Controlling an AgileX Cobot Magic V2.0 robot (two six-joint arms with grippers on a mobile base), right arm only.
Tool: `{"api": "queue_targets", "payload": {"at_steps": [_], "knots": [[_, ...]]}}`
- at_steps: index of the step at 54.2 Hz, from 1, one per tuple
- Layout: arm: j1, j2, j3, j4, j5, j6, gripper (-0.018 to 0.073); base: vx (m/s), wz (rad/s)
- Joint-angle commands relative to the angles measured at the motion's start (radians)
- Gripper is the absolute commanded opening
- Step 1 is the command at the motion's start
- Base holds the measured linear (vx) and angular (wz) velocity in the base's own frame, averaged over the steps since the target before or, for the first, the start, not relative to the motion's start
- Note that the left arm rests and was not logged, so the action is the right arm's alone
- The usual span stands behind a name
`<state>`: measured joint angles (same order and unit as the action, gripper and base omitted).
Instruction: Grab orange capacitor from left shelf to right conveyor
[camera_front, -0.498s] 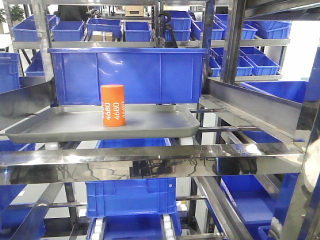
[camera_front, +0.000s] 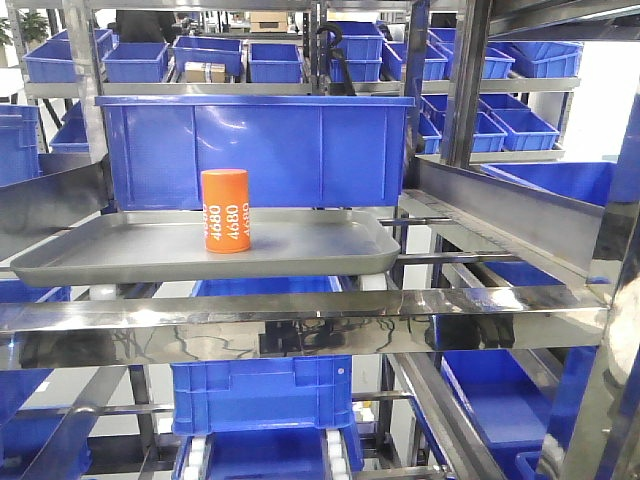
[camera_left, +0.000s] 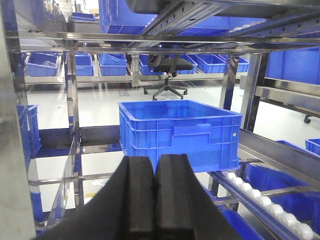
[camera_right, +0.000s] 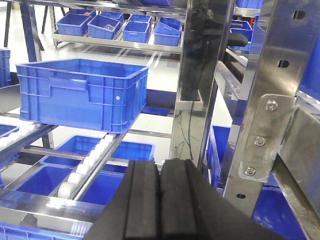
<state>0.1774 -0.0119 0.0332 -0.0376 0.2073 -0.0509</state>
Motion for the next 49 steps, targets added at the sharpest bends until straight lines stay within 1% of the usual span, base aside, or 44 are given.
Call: {"api": "queue_targets", "payload": {"at_steps": [1, 27, 38, 45, 49], "knots": [[-0.005, -0.011, 0.006, -0.006, -0.086, -0.007, -0.001, 0.0, 0.0], [-0.005, -0.011, 0.006, 0.0, -0.097, -0.001, -0.001, 0.0, 0.0], [-0.005, -0.011, 0.006, -0.001, -0.207, 0.001, -0.001, 0.0, 0.0], [-0.006, -0.011, 0.006, 0.001, -0.318, 0.001, -0.001, 0.0, 0.0], [-0.006, -0.011, -0.011, 0.02, -0.381, 0.033, -0.001, 0.0, 0.0]]}}
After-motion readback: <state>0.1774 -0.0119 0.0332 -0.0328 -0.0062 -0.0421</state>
